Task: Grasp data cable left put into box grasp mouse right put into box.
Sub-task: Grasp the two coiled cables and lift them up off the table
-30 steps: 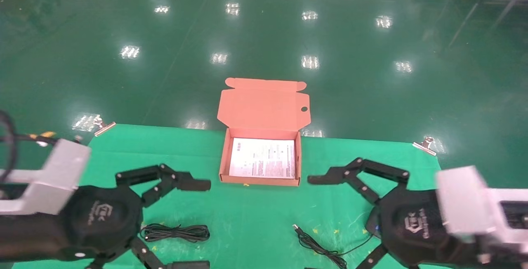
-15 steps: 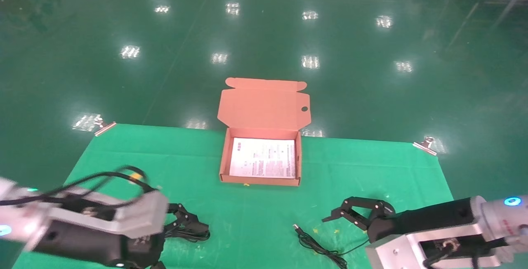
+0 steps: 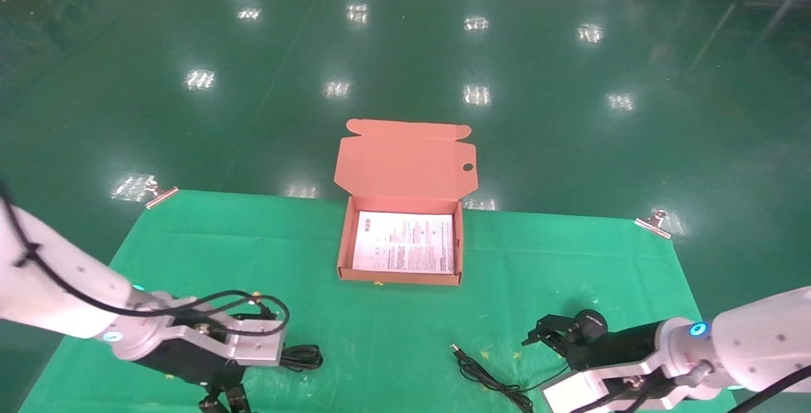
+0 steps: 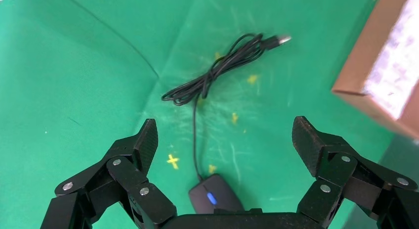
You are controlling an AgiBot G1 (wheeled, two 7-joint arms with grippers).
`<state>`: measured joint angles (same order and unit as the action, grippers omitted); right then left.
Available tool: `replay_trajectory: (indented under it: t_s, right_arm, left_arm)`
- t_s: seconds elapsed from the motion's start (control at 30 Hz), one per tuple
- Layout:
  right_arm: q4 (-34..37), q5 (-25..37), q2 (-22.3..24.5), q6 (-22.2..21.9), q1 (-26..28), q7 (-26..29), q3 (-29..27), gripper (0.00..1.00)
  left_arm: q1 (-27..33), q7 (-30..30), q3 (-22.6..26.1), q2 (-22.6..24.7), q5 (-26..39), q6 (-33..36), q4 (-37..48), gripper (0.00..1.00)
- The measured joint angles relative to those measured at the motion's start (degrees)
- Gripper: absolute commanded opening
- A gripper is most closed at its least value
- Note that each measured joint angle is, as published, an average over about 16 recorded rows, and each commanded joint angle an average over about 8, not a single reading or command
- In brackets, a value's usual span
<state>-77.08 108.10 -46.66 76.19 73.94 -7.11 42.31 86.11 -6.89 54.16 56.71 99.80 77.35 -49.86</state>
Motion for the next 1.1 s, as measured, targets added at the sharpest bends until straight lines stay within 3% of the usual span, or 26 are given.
replay_trajectory:
  t_s: [0.23,0.5,1.0,1.07,1.1]
  right_arm:
    - [2.0,4.8,-3.0,-3.0,-2.1,6.6,1.0,1.00]
    - [7.4,6.2,-7.1,-4.3,-2.3,12.5,1.3,1.00]
    - [18.9,7.4,-13.1,-7.8,-1.7,13.7,1.7,1.00]
    - [19.9,7.6,-13.5,-8.5,-1.8,13.4,1.8,0.97]
    - [20.3,7.7,-13.7,-8.8,-1.9,13.2,1.8,0.87]
  left_arm:
    - [-0.4,0.0,1.6,2.7,5.7,-6.3,3.7,1.00]
    - [-0.8,0.0,1.5,4.8,7.0,-10.3,9.0,1.00]
    - [-0.4,4.2,-0.3,8.2,3.7,-12.4,21.7,0.99]
    - [-0.3,5.1,-0.6,8.5,3.1,-12.5,23.3,0.80]
    - [-0.2,5.5,-0.8,8.7,2.9,-12.6,24.1,0.67]
